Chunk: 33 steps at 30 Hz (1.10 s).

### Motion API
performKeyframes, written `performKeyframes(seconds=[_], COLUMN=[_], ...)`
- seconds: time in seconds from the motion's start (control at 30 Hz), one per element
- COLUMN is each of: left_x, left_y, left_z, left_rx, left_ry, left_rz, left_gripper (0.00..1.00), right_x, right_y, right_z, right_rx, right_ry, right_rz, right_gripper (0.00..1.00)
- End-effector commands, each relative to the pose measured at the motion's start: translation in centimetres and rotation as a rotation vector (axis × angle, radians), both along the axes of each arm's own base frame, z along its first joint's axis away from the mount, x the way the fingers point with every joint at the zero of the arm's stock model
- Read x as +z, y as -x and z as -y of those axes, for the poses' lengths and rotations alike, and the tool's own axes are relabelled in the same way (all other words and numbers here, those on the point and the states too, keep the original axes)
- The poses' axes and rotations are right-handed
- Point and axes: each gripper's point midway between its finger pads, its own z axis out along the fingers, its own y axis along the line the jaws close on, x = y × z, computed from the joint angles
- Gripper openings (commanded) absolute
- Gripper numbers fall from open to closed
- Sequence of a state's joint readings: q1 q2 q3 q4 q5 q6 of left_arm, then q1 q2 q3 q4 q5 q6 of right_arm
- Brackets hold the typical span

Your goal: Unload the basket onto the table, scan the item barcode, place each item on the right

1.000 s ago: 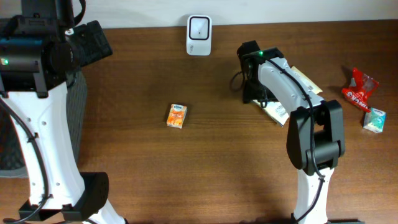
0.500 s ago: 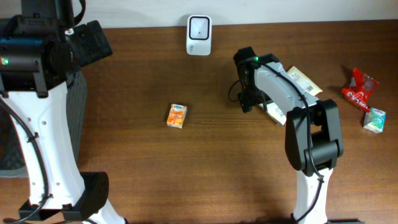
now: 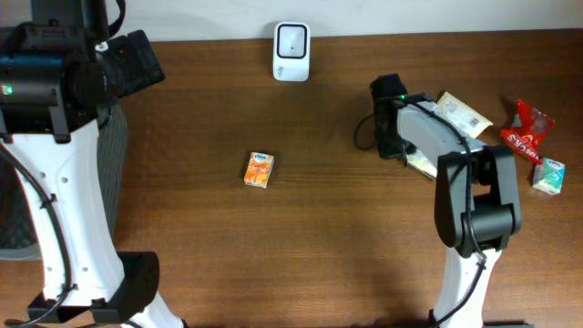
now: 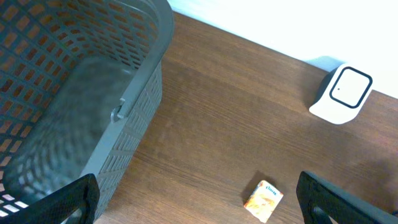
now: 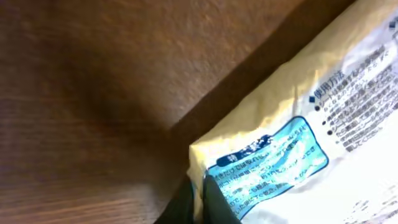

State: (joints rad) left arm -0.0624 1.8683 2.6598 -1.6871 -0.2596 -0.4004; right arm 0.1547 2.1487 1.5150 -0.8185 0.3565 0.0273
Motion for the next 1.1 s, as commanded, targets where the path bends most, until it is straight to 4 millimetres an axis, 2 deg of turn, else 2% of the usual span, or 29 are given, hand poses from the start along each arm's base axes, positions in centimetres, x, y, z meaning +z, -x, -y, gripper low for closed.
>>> performKeyframes(seconds=[0.0,0.07,0.17,0.3,0.47,0.57,0.7,0.77,0.8,0.9,0.97,1.07], left_x=[0.0,0.0,0.0,0.0,0.0,0.0,0.0,0.0,0.0,0.0,0.0,0.0], left_y=[0.0,0.0,0.0,0.0,0.0,0.0,0.0,0.0,0.0,0.0,0.0,0.0], left_z=[-0.1,-0.1,-0.1,-0.1,-0.1,-0.1,-0.1,-0.1,-0.1,-0.1,-0.1,-0.1], left_rx=[-0.005,-0.005,-0.005,-0.005,-0.005,-0.005,-0.005,-0.005,-0.005,-0.005,-0.005,-0.005], left_ry=[-0.013,-0.013,-0.013,-0.013,-0.013,-0.013,-0.013,-0.013,-0.013,-0.013,-0.013,-0.013], left_rz=[-0.004,-0.004,-0.004,-0.004,-0.004,-0.004,-0.004,-0.004,-0.004,-0.004,-0.004,-0.004], left_gripper=[0.99,0.99,0.99,0.99,0.99,0.99,0.99,0.99,0.99,0.99,0.99,0.99], right_x=[-0.1,2.2,6.5,12.9,18.3,20.8,25.9,28.4,28.5,27.4,25.0,20.9], right_y=[0.2,-0.7,-1.6,-1.1,0.3,0.9,1.0,0.9,0.3,-1.0,-2.1,-2.1], right_z=[-3.6,-5.9,-9.9,-15.3,-20.0,-21.2,-20.9,-19.3,-18.1,-15.4,-13.1,-10.3], right_rx=[-0.012,0.008,0.052,0.125,0.202,0.232,0.286,0.294,0.273,0.208,0.121,-0.041], right_ry=[-0.211,-0.338,-0.561,-0.882,-1.239,-1.412,-1.721,-1.867,-1.871,-1.818,-1.699,-1.555], right_rz=[-0.024,-0.014,-0.014,-0.045,-0.099,-0.122,-0.122,-0.110,-0.086,-0.026,0.009,-0.024], right_gripper=[0.04,0.04,0.04,0.04,0.04,0.04,0.04,0.04,0.04,0.04,0.04,0.04])
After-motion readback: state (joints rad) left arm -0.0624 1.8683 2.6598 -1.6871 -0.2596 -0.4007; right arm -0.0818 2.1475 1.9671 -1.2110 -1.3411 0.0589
